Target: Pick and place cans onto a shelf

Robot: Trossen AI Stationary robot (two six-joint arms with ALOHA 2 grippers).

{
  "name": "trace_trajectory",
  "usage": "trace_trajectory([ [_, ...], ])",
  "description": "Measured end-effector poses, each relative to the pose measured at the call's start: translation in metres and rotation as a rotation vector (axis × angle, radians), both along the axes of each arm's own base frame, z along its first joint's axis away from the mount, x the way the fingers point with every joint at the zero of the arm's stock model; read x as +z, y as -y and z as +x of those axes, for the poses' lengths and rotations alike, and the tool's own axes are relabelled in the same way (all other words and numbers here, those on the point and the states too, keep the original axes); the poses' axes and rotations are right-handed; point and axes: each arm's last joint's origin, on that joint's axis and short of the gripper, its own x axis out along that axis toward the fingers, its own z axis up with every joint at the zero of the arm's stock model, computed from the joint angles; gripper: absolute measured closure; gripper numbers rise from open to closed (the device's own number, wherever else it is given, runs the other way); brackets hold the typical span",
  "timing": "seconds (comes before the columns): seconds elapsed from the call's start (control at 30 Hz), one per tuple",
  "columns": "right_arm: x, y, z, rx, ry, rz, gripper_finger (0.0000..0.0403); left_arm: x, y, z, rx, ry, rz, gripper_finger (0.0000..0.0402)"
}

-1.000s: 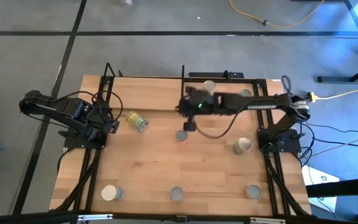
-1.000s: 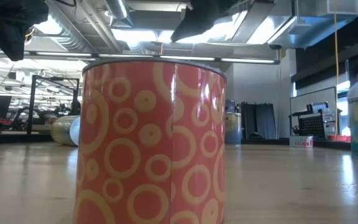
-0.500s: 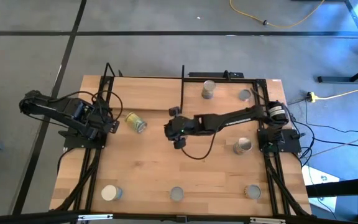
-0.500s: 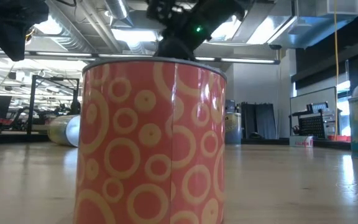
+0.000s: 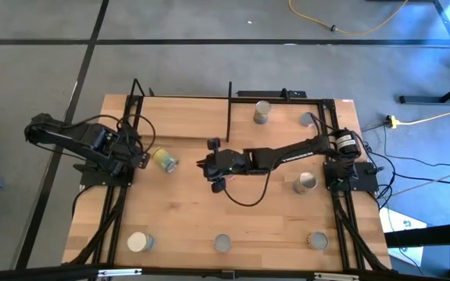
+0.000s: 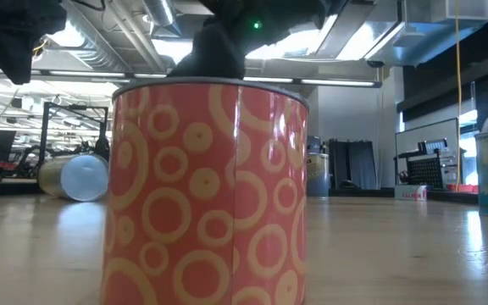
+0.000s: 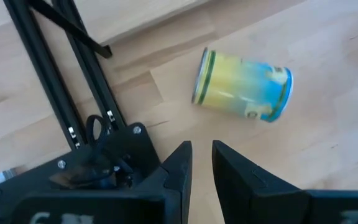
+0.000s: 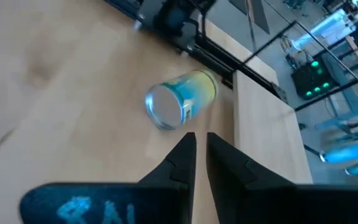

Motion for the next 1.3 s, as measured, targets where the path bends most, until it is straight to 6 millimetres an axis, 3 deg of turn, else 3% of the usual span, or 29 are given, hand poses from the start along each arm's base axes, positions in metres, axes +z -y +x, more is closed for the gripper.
trace_trajectory([
  [0.33,0.000,-0.001,0.000,-0.001,-0.003,0.002,0.0361,-0.055,0.001,0.002,0.084,-0.096,0.006,0.0346],
  [0.5,0.000,0.000,0.000,-0.004,-0.002,0.003,0.0361,-0.052,0.000,0.006,0.117,-0.054,0.037,0.0347],
  [0.63,0.000,0.000,0.000,-0.004,-0.002,0.004,0.0361,-0.053,0.001,0.010,0.188,-0.032,-0.034,0.0349],
  [0.9,0.000,0.000,0.000,-0.003,-0.001,0.004,0.0361,-0.061,0.008,0.033,0.200,-0.003,-0.111,0.0350],
  [1.3,0.000,0.000,0.000,-0.003,-0.002,0.003,0.0361,-0.081,0.012,0.052,0.154,-0.196,-0.019,0.0350],
])
